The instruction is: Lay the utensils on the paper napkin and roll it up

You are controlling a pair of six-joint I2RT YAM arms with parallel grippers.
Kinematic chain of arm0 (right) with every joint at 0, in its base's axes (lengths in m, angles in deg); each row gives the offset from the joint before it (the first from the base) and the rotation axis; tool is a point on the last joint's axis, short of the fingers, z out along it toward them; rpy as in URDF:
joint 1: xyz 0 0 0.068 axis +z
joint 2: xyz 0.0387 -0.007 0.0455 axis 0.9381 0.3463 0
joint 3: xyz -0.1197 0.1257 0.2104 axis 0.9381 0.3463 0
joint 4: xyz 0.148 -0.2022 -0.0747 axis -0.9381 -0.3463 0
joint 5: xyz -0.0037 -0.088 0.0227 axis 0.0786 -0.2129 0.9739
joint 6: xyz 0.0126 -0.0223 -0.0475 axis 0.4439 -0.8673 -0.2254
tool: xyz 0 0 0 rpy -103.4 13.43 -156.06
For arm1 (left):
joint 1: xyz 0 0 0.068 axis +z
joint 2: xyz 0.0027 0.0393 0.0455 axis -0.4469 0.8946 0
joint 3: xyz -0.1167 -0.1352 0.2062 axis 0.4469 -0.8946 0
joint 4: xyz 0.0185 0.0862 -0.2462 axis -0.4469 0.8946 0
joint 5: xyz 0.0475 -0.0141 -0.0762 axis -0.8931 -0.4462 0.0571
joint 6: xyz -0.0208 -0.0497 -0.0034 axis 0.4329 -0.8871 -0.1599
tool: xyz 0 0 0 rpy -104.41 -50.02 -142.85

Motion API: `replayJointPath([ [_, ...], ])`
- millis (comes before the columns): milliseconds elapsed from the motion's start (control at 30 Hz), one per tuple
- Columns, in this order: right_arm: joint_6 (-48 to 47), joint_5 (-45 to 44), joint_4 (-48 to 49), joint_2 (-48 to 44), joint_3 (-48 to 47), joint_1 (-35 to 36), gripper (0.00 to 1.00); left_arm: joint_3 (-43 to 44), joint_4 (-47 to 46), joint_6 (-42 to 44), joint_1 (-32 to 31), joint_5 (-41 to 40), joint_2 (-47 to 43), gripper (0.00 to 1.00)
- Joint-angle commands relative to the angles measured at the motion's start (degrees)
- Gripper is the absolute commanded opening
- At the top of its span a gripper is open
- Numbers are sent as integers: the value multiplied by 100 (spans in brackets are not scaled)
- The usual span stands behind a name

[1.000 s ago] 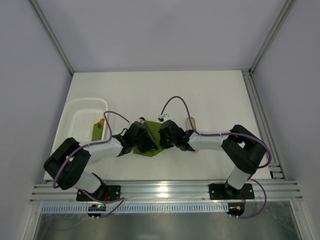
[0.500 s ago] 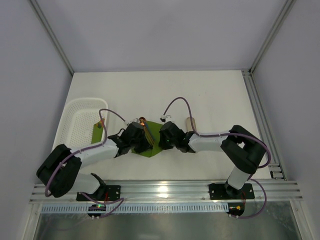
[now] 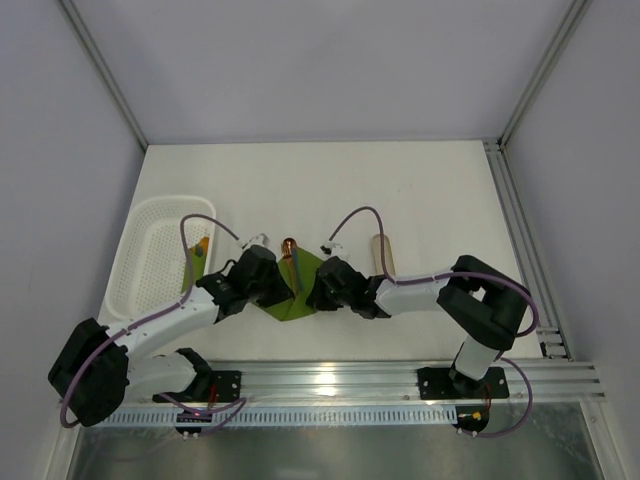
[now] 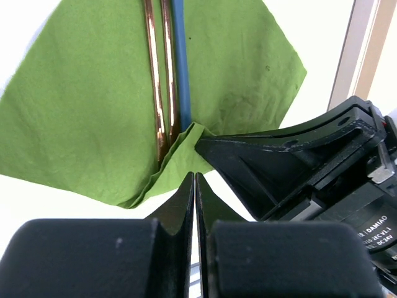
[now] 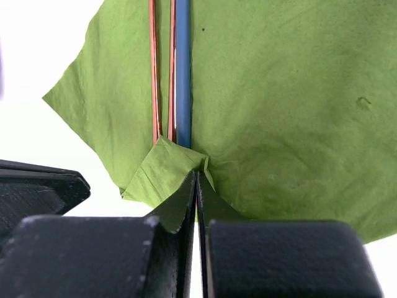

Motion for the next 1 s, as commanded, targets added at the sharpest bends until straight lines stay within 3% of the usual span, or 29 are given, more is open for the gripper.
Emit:
replayJointPath([
  [0, 223, 6, 172, 66, -4, 84, 4, -69, -117, 94, -8, 114, 9, 1],
  [400, -137, -363, -83, -259, 66, 119, 6, -78, -908, 59, -8, 606, 906, 0],
  [967, -665, -970, -829, -1121, 304, 242, 13, 28, -909, 181, -8, 501, 1257, 0],
])
